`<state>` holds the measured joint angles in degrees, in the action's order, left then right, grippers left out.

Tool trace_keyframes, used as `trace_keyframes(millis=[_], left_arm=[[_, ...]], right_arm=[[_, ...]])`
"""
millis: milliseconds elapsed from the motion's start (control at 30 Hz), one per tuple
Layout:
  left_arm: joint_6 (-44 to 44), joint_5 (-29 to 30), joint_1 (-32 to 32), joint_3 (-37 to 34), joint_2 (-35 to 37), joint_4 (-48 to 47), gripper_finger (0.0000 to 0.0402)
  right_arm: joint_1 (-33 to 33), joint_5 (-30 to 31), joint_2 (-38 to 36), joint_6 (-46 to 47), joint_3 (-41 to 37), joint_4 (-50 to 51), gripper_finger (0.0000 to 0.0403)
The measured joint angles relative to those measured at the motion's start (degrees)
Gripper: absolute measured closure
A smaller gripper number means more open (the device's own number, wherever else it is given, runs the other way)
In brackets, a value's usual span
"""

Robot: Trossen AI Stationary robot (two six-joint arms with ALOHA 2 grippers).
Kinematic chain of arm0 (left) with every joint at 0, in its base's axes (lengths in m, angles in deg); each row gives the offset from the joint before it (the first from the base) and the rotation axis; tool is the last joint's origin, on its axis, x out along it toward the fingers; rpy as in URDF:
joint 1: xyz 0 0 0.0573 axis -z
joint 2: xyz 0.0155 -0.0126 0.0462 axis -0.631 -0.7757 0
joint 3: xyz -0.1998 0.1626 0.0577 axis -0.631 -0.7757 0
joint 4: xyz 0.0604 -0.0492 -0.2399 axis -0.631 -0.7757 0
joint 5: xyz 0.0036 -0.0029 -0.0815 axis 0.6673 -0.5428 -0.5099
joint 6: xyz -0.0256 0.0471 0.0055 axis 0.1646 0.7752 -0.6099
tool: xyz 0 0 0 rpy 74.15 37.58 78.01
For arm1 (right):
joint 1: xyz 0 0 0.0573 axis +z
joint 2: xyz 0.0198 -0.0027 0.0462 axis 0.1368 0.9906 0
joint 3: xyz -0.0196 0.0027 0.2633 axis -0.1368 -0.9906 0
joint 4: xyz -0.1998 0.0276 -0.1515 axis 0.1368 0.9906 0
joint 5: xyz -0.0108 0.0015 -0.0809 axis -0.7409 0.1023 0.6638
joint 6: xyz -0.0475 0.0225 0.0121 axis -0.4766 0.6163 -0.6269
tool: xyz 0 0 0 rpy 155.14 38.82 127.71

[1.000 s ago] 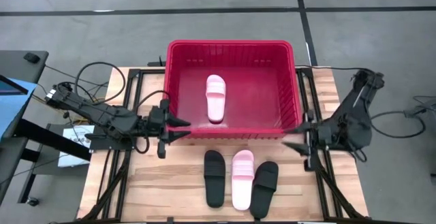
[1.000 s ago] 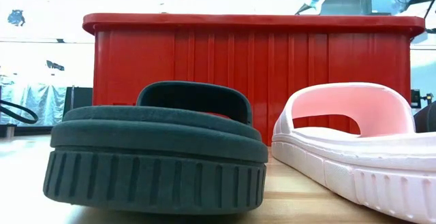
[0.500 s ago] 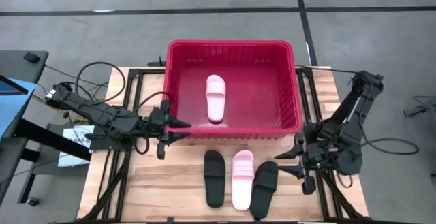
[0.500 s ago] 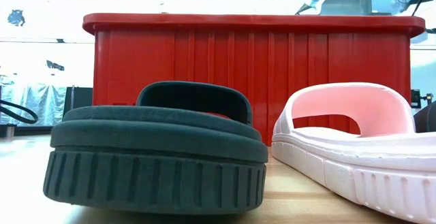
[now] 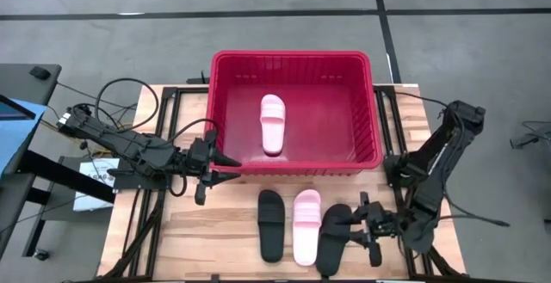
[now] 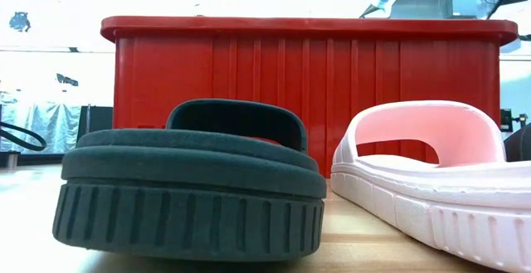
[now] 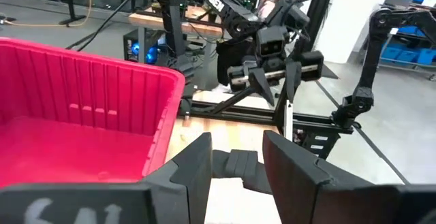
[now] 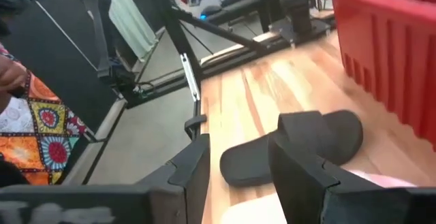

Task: Pick and place slides into bin
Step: Put the pink slide into the red bin

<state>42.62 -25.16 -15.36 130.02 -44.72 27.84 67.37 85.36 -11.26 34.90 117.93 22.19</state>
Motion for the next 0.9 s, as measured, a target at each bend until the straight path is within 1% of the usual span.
trace_keyframes(millis=[233,367,500,733,833,900], left_arm=[[0.0,-1.7,0.0,0.0,0.0,-0.3,0.028],[0.0,-1.7,0.0,0.0,0.0,-1.6,0.028],[0.0,-1.9,0.5,0.0,0.0,-1.7,0.028],[0.0,-2.0,1.3,0.0,0.0,-1.7,0.028],[0.0,-2.0,1.5,0.0,0.0,-1.7,0.028],[0.0,-2.0,1.5,0.0,0.0,-1.7,0.028]], right_arm=[[-0.1,-1.9,4.1,4.0,0.0,-2.4,0.0266],[-1.1,-4.6,6.7,7.0,0.0,-3.4,0.0266],[-3.0,-9.1,9.5,9.8,0.0,-3.5,0.0267],[-7.4,-20.6,14.1,13.3,0.0,-3.4,0.0271],[-8.8,-22.3,15.3,14.0,0.0,-3.4,0.0271],[-9.5,-22.4,16.0,14.1,0.0,-3.4,0.0272]])
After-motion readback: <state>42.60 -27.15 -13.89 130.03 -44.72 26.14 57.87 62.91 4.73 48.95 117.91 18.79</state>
